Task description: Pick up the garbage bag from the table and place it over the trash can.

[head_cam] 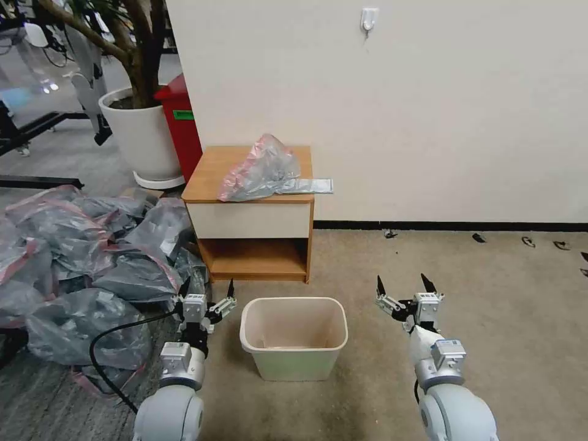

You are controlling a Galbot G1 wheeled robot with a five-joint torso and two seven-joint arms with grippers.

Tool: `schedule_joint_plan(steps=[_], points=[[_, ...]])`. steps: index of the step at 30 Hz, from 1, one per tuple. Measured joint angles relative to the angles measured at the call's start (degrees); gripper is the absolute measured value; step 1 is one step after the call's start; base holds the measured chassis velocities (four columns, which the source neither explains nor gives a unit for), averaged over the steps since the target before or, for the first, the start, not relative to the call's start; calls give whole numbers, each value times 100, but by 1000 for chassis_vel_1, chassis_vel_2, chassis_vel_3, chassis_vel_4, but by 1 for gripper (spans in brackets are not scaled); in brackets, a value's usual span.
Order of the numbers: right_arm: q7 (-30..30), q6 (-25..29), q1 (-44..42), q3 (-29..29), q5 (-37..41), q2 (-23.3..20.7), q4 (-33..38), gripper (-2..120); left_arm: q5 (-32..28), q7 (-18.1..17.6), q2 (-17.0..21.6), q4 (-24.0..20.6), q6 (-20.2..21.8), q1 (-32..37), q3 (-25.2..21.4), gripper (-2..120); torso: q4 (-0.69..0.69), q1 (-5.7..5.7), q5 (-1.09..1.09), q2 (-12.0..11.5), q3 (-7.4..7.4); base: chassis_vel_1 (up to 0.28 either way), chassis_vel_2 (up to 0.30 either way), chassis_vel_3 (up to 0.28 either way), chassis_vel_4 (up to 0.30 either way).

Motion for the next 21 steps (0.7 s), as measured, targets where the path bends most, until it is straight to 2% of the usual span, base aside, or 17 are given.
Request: schedule_joint_plan(steps=[15, 19, 21], points=[[1, 0, -1, 0, 1, 0, 2, 100, 0, 0, 0, -7, 8, 7, 0, 100, 0, 0, 0, 0, 0, 0, 0, 0, 0], [22, -178, -94, 83, 118, 3, 301, 100, -83, -10, 6, -323, 189, 164, 35, 100, 0, 0, 0, 0, 0, 0, 0, 0, 0], [71, -470, -237, 204, 293, 10, 719, 100, -217, -46, 17, -804, 475, 405, 108, 100, 0, 0, 0, 0, 0, 0, 0, 0, 0]])
